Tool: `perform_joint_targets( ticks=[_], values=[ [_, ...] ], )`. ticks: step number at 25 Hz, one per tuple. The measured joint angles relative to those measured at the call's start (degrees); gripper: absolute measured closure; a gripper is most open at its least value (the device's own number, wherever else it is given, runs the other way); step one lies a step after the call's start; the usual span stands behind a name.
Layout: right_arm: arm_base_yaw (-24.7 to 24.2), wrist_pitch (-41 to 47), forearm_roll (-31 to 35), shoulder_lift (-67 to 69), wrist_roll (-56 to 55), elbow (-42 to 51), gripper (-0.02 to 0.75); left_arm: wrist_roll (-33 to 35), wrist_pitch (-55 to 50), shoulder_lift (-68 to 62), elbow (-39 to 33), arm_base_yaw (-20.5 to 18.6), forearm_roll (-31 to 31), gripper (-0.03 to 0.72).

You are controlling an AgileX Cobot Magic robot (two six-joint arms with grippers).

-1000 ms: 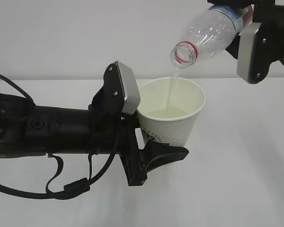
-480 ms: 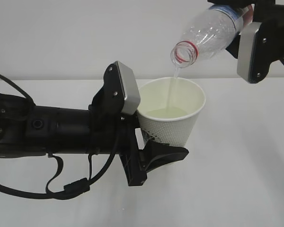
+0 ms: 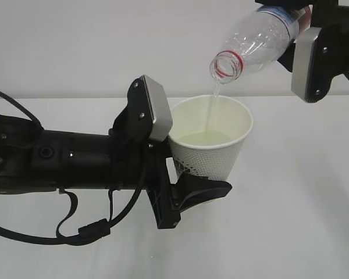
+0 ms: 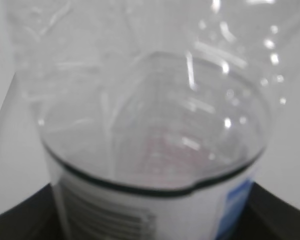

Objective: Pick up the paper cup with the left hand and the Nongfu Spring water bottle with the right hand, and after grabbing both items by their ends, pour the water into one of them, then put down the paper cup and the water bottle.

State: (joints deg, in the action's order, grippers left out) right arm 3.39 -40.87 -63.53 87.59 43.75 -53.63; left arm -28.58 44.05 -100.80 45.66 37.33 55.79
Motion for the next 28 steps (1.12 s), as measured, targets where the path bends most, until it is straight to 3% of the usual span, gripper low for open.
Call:
perform_joint_targets(
  ticks=[28],
  values=[
    [0.0, 0.0, 0.0, 0.0, 0.9, 0.0, 0.226, 0.0, 0.0, 0.0, 0.0, 0.0, 0.0, 0.16]
  ],
)
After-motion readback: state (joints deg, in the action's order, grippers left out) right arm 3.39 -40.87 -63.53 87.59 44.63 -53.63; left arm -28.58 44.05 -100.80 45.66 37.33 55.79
